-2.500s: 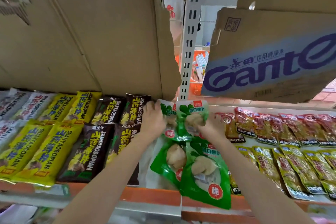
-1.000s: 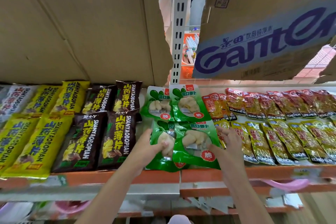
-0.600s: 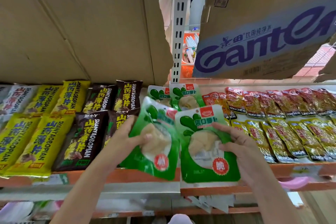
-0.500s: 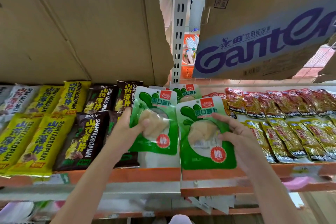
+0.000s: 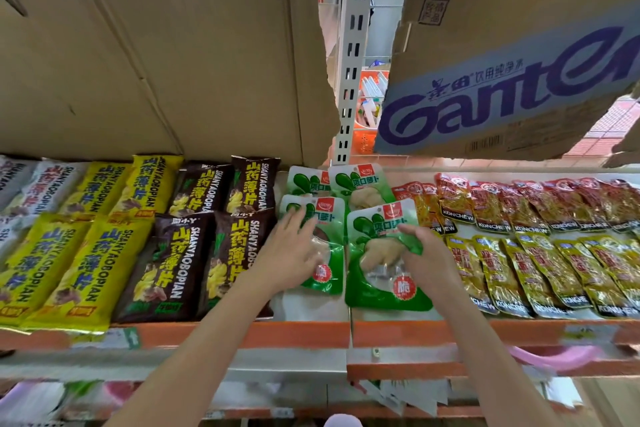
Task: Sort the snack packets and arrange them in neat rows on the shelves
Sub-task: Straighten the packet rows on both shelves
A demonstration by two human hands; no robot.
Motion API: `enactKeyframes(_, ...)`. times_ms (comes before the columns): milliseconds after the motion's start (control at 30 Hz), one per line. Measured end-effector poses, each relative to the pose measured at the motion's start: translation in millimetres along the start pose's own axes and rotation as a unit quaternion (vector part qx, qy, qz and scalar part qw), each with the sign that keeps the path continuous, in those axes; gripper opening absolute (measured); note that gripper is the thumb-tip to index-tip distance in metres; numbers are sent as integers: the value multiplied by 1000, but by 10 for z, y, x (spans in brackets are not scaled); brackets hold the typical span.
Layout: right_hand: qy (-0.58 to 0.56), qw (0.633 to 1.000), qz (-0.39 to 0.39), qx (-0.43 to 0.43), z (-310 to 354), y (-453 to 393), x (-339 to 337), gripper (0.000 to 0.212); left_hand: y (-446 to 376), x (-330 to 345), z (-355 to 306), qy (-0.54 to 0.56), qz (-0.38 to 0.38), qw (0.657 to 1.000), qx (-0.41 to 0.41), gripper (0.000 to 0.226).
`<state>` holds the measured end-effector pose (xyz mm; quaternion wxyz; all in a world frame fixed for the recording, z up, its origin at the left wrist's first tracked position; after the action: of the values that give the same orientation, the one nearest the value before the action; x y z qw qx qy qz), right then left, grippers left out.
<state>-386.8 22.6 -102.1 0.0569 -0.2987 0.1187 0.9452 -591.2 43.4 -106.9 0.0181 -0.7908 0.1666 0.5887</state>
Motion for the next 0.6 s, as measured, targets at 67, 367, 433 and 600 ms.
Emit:
enactKeyframes(67, -47, 999, -5, 22, -28, 11, -59, 45, 10, 183, 16, -15, 44, 999, -7, 72)
enactKeyframes(367, 8, 997, 82, -8, -83, 28, 125, 42, 202, 155, -47, 38, -16, 999, -8, 51)
enactKeyframes(433, 232, 968, 46, -78, -56, -23, 178, 41, 84, -89, -21, 66, -91, 994, -8, 45)
enactKeyframes(600, 361, 913, -25, -187, 366, -110, 236, 33, -428, -134, -13, 47, -60, 997, 21, 64)
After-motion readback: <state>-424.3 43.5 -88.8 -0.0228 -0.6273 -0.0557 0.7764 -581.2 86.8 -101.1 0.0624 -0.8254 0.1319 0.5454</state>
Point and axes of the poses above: each hand's wrist, its own y-axis away from the middle knuckle, its own x-axis out of the palm, z = x × y, the point moved 10 cm from there along -y, towards the middle knuckle, and after that the axes turned 2 degrees about y, right-handed, at the moved point
